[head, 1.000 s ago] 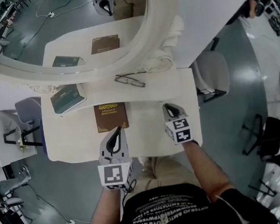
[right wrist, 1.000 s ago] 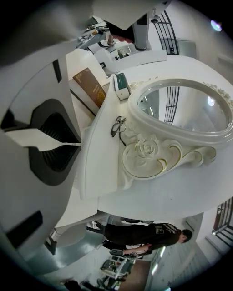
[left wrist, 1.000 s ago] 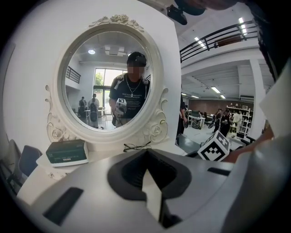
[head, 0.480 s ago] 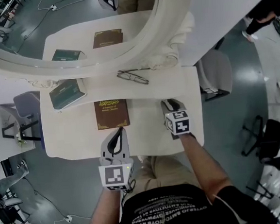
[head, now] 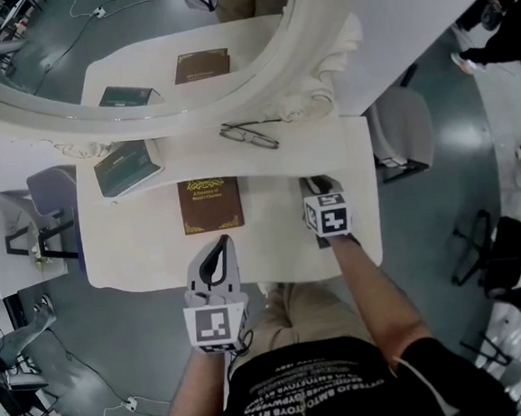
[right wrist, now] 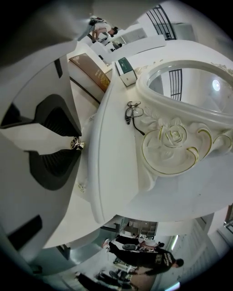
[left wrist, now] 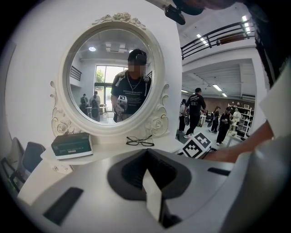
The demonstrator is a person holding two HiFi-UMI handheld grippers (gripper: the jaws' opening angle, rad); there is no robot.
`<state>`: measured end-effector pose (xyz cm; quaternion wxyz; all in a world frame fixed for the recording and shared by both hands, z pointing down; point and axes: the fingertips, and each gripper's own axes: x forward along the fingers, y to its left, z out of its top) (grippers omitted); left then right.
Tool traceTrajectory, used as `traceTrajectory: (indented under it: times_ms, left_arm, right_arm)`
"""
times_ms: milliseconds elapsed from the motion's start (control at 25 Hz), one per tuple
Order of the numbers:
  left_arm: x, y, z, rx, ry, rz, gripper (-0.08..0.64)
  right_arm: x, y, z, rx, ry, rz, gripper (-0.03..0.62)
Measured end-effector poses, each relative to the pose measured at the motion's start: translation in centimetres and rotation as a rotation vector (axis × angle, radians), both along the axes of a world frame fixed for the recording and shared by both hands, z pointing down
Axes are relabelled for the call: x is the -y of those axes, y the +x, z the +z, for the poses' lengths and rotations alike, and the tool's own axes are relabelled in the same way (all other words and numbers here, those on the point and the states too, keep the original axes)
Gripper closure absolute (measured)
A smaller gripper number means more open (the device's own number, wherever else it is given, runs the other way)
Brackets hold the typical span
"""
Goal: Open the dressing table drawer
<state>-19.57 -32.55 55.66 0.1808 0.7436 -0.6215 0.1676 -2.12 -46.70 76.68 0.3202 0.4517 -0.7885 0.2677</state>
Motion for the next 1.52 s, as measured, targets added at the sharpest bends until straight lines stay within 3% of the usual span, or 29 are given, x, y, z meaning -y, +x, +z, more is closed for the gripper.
traceTrajectory:
  times_ms: [1200, 1520]
  left_arm:
    - [-3.5, -0.8, -2.7, 0.024, 0.058, 0.054, 0.558]
    - [-4.1, -1.5, -3.2, 0.041, 0.071, 0.065, 0.558]
  right_arm:
    - [-6.1, 1.4, 0.9, -0.033, -0.017, 0.010, 0.508]
    - [-7.6, 0.6, 0.5, 0.004, -0.033, 0.005, 0.508]
